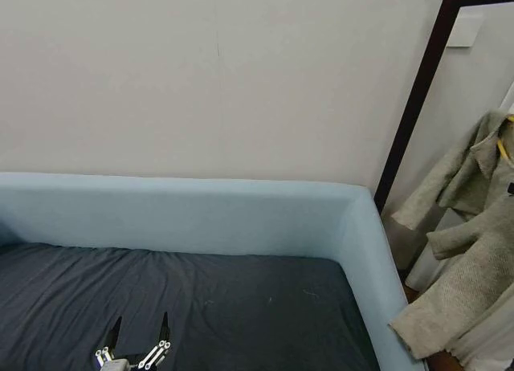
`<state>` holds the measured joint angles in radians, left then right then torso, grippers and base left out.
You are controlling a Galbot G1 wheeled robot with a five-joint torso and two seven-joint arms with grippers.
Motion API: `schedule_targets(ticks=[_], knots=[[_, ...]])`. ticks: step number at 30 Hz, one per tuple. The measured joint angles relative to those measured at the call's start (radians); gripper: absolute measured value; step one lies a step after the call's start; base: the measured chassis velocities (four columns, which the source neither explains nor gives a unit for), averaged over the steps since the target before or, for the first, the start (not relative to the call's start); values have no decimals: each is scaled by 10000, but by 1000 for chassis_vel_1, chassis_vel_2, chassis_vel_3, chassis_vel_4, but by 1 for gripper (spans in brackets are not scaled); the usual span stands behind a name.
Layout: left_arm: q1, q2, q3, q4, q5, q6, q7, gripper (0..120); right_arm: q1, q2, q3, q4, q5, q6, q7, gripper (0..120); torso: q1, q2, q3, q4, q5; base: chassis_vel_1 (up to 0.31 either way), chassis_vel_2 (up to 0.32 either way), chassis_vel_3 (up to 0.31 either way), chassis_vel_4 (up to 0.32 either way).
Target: Pick up the clothes from the sofa and hang them on the clothes hanger.
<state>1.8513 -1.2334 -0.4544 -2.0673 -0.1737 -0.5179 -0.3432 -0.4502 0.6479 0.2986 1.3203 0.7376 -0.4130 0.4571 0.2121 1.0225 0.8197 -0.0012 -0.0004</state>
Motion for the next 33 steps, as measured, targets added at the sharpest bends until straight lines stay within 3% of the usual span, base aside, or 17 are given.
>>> schedule_targets(ticks=[4,7,14,18,23,27,33], knots=[[0,0,2,0,0,1,7,100,1781,736,-1208,-1464,-1377,1024,-295,4,1,0,1,3,-8,0,0,0,0],[0,0,2,0,0,1,8,100,2394,1047,-1548,-1821,-2071,1358,-311,4,1,1,0,7,-12,0,0,0,0],[-1,0,2,0,0,1,9,100,2873,1215,-1921,-1440,-3595,1529,-214,4,1,1,-1,-3,-6,0,0,0,0],[-1,-1,2,-1,0,1,9,100,2960,1177,-1985,-1278,-3653,1456,-137,4,0,2,-1,-2,-5,0,0,0,0],[-1,0,2,-1,0,1,9,100,3150,984,-2122,-909,-3599,1093,-47,4,0,2,-1,-1,-5,0,0,0,0],[-1,0,2,-1,0,-1,11,100,3858,561,-2706,-206,-2999,-181,89,4,0,2,-2,-2,-2,0,0,0,0],[-1,0,2,-2,0,-1,13,100,4952,333,-3414,11,-2188,-1058,275,4,0,3,-2,0,-8,0,0,0,0]])
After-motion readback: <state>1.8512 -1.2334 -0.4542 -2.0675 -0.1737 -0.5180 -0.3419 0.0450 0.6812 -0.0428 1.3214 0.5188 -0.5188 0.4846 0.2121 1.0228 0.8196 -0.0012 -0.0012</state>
